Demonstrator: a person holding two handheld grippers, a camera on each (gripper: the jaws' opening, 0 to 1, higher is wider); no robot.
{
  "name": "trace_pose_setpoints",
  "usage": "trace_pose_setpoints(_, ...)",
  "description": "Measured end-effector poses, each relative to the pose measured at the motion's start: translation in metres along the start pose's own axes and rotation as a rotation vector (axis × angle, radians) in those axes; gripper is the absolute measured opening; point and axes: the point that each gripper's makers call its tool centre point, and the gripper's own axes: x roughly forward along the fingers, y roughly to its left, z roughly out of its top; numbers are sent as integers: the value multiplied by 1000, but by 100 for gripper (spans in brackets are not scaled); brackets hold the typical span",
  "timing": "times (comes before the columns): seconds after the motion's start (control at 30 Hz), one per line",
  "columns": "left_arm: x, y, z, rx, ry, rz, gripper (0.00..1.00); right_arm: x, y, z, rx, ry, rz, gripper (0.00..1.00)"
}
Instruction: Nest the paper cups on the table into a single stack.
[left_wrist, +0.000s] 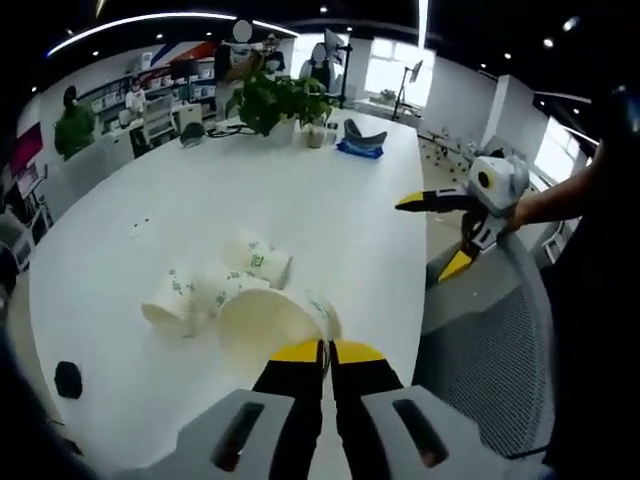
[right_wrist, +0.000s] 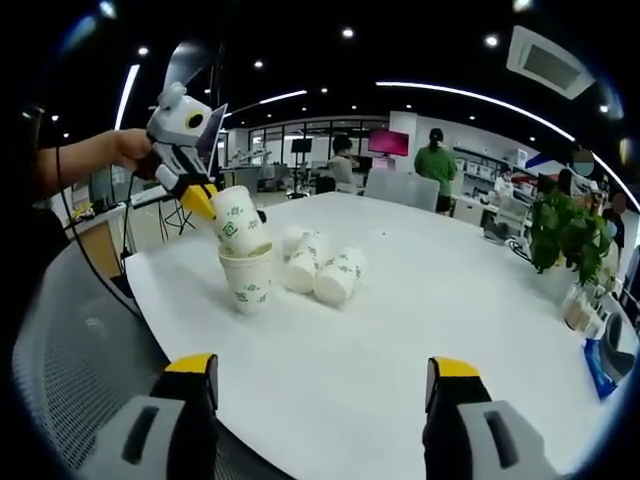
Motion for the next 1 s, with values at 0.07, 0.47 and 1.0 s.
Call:
trace_pose_setpoints(0.07, 1, 0, 0, 5, 5, -1, 0, 0, 0, 0, -2, 3, 0, 86)
trace_pose_setpoints(0.47, 2, 11, -4, 50, 36, 10, 2, 0, 0, -1, 1, 3, 2, 86)
trace_pose_setpoints(1.0, 13, 8, -11, 158, 125, -12, 0, 0, 0, -2, 1, 7, 4, 85)
